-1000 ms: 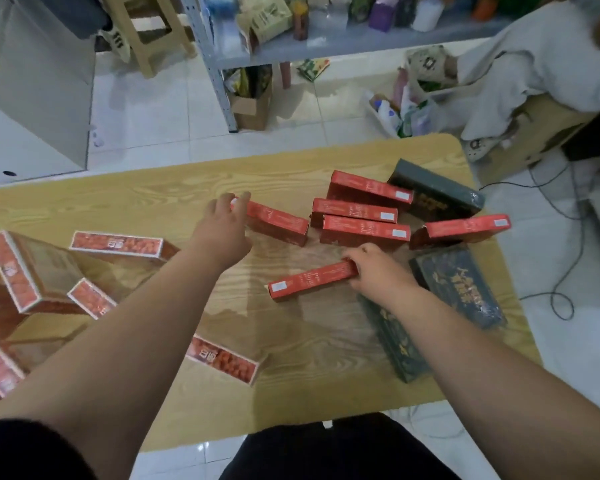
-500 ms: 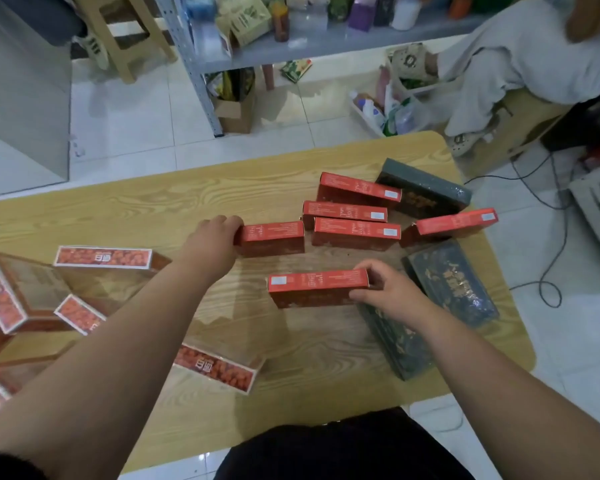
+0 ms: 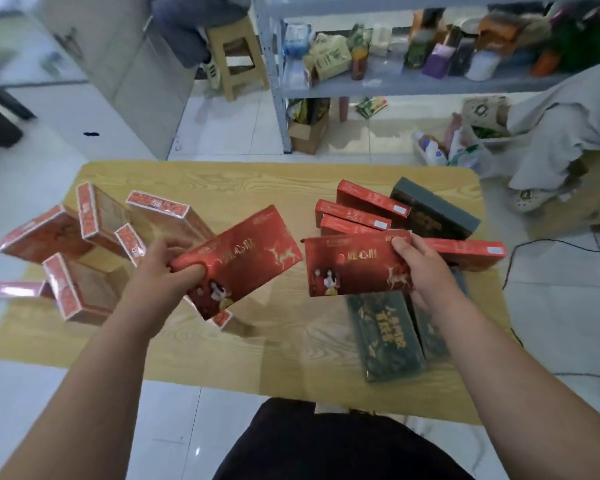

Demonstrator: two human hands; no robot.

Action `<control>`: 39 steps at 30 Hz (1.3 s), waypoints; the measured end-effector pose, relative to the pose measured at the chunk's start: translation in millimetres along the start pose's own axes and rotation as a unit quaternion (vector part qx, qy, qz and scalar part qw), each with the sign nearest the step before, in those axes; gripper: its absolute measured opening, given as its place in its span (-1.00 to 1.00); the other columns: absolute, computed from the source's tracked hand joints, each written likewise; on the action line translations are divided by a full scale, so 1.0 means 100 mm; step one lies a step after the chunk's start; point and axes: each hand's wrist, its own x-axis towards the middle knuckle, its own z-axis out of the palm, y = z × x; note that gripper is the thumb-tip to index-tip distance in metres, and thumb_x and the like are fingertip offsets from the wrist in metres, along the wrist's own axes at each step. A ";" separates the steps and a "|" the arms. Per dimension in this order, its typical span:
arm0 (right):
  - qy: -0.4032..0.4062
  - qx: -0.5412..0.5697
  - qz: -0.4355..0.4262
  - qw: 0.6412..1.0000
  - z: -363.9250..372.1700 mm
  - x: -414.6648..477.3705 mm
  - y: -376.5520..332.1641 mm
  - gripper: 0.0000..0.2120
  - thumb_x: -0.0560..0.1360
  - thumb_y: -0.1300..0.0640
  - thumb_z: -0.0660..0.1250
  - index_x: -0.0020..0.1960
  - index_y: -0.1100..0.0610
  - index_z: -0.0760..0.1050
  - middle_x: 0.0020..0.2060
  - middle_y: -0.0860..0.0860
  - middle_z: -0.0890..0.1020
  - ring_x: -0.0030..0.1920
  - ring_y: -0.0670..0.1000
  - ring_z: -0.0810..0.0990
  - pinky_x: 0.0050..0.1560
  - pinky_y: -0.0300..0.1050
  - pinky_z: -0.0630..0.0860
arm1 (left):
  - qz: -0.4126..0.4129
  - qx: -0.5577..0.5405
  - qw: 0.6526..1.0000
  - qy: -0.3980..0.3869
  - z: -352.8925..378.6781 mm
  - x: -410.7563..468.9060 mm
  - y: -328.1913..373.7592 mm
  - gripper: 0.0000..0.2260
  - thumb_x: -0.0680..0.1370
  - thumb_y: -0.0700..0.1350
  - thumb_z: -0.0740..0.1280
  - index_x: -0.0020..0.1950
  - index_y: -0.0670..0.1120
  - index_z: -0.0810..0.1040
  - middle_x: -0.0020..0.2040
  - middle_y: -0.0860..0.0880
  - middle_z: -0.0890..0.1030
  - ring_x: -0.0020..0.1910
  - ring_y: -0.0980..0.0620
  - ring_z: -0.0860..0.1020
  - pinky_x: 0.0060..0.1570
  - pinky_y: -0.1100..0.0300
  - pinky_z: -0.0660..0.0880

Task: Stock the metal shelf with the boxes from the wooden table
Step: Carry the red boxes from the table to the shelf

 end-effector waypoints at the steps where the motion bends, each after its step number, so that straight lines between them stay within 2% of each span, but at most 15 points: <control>1: -0.005 0.001 -0.001 1.000 0.00 -0.02 -0.01 -0.83 0.61 0.05 0.35 0.18 0.03 0.57 0.05 0.12 0.72 0.02 0.12 0.72 0.07 0.07 0.64 | -0.020 -0.037 0.999 0.016 -0.02 -0.15 -0.08 -0.66 0.30 -0.15 0.39 0.05 0.09 0.50 0.06 -0.18 0.59 -0.10 -0.12 0.62 0.01 -0.15 0.57; 4: -0.037 -0.021 -0.005 0.999 0.07 -0.11 -0.02 -0.76 0.63 0.01 0.32 0.23 0.08 0.56 0.05 0.11 0.71 0.02 0.11 0.72 0.03 0.05 0.64 | -0.065 -0.124 0.988 0.065 -0.04 -0.61 -0.28 -0.73 0.38 -0.20 0.37 0.04 0.02 0.50 -0.03 -0.19 0.62 -0.24 -0.05 0.66 -0.19 0.03 0.61; 8: -0.109 -0.066 0.004 0.992 0.33 -0.31 0.02 -0.85 0.64 0.04 0.30 0.14 0.05 0.57 -0.04 0.05 0.70 -0.03 0.07 0.71 -0.10 -0.06 0.62 | -0.084 -0.180 0.973 0.122 -0.10 -1.20 -0.53 -0.75 0.34 -0.19 0.29 0.00 -0.05 0.47 -0.20 -0.11 0.57 -0.43 0.05 0.58 -0.46 0.24 0.50; 12: -0.146 -0.106 -0.002 0.984 0.70 -0.55 0.13 -0.83 0.62 0.02 0.32 0.13 0.08 0.59 -0.10 0.01 0.71 -0.11 0.04 0.72 -0.11 -0.06 0.64 | -0.119 -0.213 0.950 0.194 -0.36 -1.68 -0.87 -0.72 0.35 -0.21 0.27 0.03 -0.02 0.50 -0.16 -0.11 0.59 -0.36 0.02 0.61 -0.39 0.19 0.55; 15: -0.186 -0.160 -0.009 0.969 1.08 -0.73 0.26 -0.72 0.57 -0.06 0.35 0.19 0.08 0.58 -0.07 -0.02 0.72 -0.03 0.05 0.72 0.01 -0.01 0.65 | -0.142 -0.227 0.935 0.233 -0.58 -2.05 -1.10 -0.74 0.36 -0.20 0.27 0.02 0.00 0.51 -0.16 -0.10 0.60 -0.36 0.00 0.61 -0.41 0.17 0.53; 18: -0.244 -0.217 0.001 0.945 1.56 -0.99 0.42 -0.84 0.62 0.02 0.31 0.08 0.07 0.59 -0.13 -0.01 0.73 -0.08 0.05 0.70 -0.02 0.02 0.63 | -0.164 -0.242 0.918 0.269 -0.81 -2.43 -1.37 -0.72 0.30 -0.15 0.26 -0.01 0.03 0.52 -0.19 -0.06 0.61 -0.38 0.01 0.61 -0.46 0.17 0.50; 22: -0.308 -0.279 0.004 0.910 2.28 -1.53 0.73 -0.89 0.59 0.00 0.34 0.04 -0.01 0.61 0.04 0.13 0.71 0.02 0.16 0.70 0.12 0.20 0.60 | -0.187 -0.255 0.893 0.319 -1.23 -3.01 -1.84 -0.77 0.38 -0.17 0.27 -0.02 0.07 0.53 -0.21 -0.04 0.60 -0.36 -0.01 0.60 -0.38 0.09 0.53; 25: -0.355 -0.318 -0.004 0.879 2.81 -1.97 1.03 -0.89 0.61 0.02 0.33 0.01 0.02 0.59 -0.04 0.10 0.70 -0.06 0.11 0.71 0.09 0.15 0.61 | -0.203 -0.277 0.866 0.363 -1.60 -3.50 -2.25 -0.78 0.43 -0.20 0.28 -0.06 0.12 0.54 -0.23 -0.01 0.59 -0.36 -0.02 0.56 -0.34 0.07 0.52; 27: -0.388 -0.354 -0.012 0.851 3.17 -2.32 1.26 -0.86 0.63 0.03 0.29 -0.02 0.05 0.58 -0.10 0.12 0.69 -0.14 -0.03 0.72 -0.02 -0.01 0.65 | -0.209 -0.293 0.843 0.399 -1.81 -3.88 -2.49 -0.77 0.36 -0.17 0.28 -0.08 0.12 0.54 -0.22 -0.04 0.58 -0.35 -0.03 0.55 -0.32 0.07 0.51; 29: -0.414 -0.376 -0.026 0.829 3.53 -2.65 1.50 -0.85 0.65 0.05 0.25 -0.02 0.06 0.55 -0.17 0.09 0.66 -0.33 -0.22 0.65 -0.28 -0.29 0.55 | -0.210 -0.308 0.818 0.437 -1.99 -4.26 -2.71 -0.76 0.30 -0.15 0.28 -0.10 0.11 0.55 -0.20 -0.09 0.57 -0.35 -0.04 0.53 -0.38 0.15 0.50; 30: -0.431 -0.389 -0.026 0.814 3.70 -2.80 1.62 -0.84 0.65 0.02 0.25 -0.01 0.05 0.55 -0.14 0.09 0.67 -0.32 -0.20 0.65 -0.31 -0.29 0.53 | -0.209 -0.318 0.804 0.457 -2.06 -4.44 -2.82 -0.76 0.29 -0.15 0.28 -0.11 0.10 0.55 -0.20 -0.11 0.56 -0.36 -0.03 0.52 -0.40 0.17 0.49; 32: -0.464 -0.410 -0.020 0.785 4.00 -3.13 1.86 -0.82 0.60 -0.07 0.27 -0.01 -0.01 0.58 -0.05 0.07 0.71 -0.13 -0.02 0.71 -0.14 -0.06 0.63 | -0.205 -0.339 0.773 0.495 -2.18 -4.78 -3.02 -0.76 0.28 -0.18 0.27 -0.12 0.08 0.54 -0.21 -0.13 0.54 -0.38 0.00 0.52 -0.37 0.20 0.48; 34: -0.496 -0.425 -0.024 0.756 4.26 -3.38 2.10 -0.82 0.56 -0.12 0.28 -0.05 -0.06 0.61 -0.10 -0.01 0.72 -0.02 0.09 0.71 0.07 0.16 0.64 | -0.204 -0.350 0.742 0.535 -2.23 -5.08 -3.17 -0.76 0.29 -0.20 0.28 -0.10 0.04 0.54 -0.22 -0.13 0.54 -0.40 0.04 0.53 -0.38 0.23 0.48; 36: -0.524 -0.443 -0.032 0.727 4.47 -3.64 2.29 -0.80 0.57 -0.10 0.28 -0.03 -0.02 0.60 -0.07 0.00 0.72 0.01 0.09 0.70 0.14 0.18 0.61 | -0.209 -0.357 0.712 0.567 -2.22 -5.37 -3.32 -0.79 0.37 -0.25 0.29 -0.08 0.01 0.52 -0.24 -0.12 0.54 -0.42 0.07 0.53 -0.42 0.26 0.47; 39: -0.568 -0.465 -0.028 0.679 4.75 -4.00 2.58 -0.77 0.57 -0.11 0.27 0.04 0.01 0.59 0.00 0.06 0.71 0.04 0.13 0.70 0.13 0.17 0.61 | -0.231 -0.375 0.666 0.603 -2.14 -5.74 -3.50 -0.78 0.46 -0.31 0.26 -0.04 0.00 0.52 -0.23 -0.12 0.56 -0.41 0.06 0.55 -0.44 0.23 0.47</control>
